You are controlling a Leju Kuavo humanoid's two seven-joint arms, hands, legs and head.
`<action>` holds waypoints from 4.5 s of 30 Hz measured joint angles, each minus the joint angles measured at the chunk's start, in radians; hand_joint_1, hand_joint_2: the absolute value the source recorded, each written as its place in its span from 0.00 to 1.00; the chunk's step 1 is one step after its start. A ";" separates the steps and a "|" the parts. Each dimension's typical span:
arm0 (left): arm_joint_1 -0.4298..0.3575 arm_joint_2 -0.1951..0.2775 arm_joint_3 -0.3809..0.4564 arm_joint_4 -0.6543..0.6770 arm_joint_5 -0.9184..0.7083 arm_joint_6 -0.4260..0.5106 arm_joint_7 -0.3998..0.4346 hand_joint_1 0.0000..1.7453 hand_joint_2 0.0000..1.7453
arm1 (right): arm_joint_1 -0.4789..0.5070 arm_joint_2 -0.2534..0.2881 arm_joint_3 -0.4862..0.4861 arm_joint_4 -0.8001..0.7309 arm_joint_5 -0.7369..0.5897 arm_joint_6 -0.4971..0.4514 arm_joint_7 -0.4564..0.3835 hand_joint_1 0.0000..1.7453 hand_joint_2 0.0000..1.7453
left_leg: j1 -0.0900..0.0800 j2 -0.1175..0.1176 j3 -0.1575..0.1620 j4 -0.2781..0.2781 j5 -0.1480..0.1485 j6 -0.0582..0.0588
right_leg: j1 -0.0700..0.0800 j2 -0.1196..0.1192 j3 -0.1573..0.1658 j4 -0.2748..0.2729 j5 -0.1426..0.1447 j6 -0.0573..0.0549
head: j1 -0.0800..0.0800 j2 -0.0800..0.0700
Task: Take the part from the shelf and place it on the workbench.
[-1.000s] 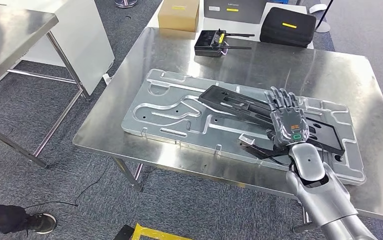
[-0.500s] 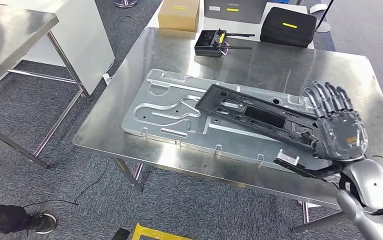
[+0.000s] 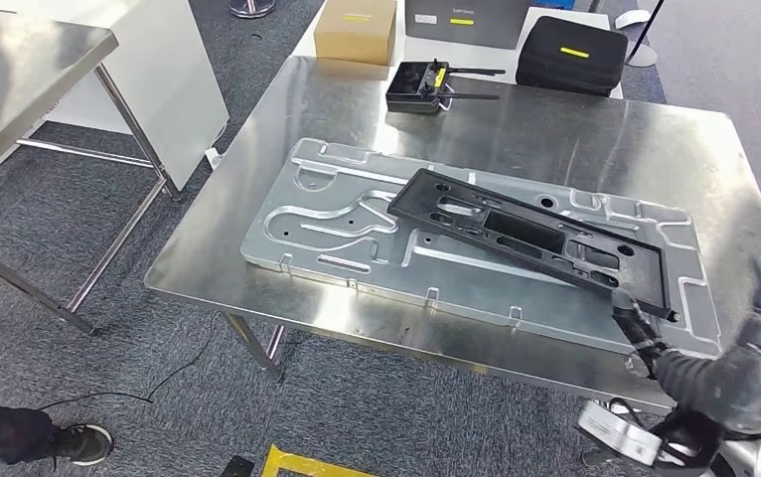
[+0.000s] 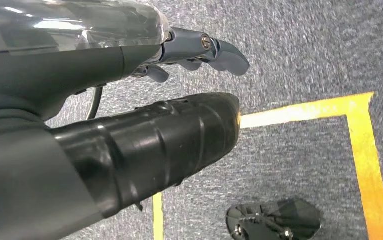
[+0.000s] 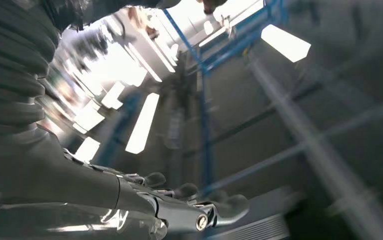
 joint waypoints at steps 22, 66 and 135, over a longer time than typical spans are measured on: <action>0.027 -0.003 0.046 0.000 0.002 0.025 0.004 0.00 0.00 | 0.211 0.394 -0.087 -0.097 -0.228 -0.004 -0.075 0.00 1.00 | 0.005 0.007 0.020 -0.023 0.002 0.028 | -0.008 0.002 -0.045 0.123 -0.084 0.024 | 0.001 0.000; 0.030 -0.016 0.049 0.000 -0.018 0.035 0.003 0.00 0.00 | 0.323 0.405 -0.134 -0.128 -0.433 -0.004 -0.079 0.00 1.00 | 0.007 0.016 0.021 0.018 -0.040 -0.022 | -0.010 -0.003 0.016 -0.018 0.015 -0.012 | 0.000 0.000; 0.027 -0.008 0.085 0.000 0.004 0.031 -0.002 0.00 0.00 | 0.262 0.409 -0.271 0.122 -0.524 0.031 0.014 0.00 0.00 | 0.014 0.016 0.055 0.104 -0.123 -0.029 | -0.010 -0.008 -0.056 -0.005 0.062 -0.016 | -0.008 0.000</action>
